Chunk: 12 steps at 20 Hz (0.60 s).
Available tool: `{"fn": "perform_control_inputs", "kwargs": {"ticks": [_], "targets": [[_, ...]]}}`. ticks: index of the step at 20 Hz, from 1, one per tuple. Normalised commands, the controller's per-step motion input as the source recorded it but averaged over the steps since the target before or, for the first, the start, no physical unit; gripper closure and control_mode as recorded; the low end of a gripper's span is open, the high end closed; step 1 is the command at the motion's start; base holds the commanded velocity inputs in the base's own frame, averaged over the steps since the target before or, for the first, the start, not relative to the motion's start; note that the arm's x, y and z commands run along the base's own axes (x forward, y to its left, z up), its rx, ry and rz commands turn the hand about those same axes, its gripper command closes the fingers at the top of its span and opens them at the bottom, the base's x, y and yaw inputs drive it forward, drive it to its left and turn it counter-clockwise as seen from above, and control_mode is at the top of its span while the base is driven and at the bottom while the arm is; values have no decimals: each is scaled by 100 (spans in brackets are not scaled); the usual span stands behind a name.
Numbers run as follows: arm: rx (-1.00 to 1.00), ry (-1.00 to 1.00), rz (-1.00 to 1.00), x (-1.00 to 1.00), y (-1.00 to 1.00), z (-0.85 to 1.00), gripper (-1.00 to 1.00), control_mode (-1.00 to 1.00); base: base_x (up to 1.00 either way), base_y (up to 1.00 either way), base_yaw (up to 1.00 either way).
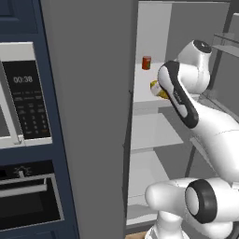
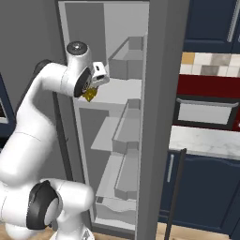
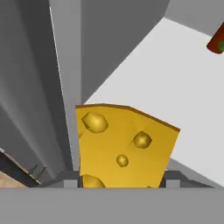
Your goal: Pick the cheese from the fridge and the cheese grater from the cabinet and place them next to the salad bowl.
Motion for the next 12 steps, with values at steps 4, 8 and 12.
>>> {"fn": "perform_control_inputs", "kwargs": {"ticks": [4, 8, 12], "targets": [[2, 0, -33, -65, 26, 4, 100, -100, 0, 0, 0], [3, 0, -31, -62, 20, 7, 100, -100, 0, 0, 0], [7, 3, -15, -63, 7, 8, 100, -100, 0, 0, 0]]}}
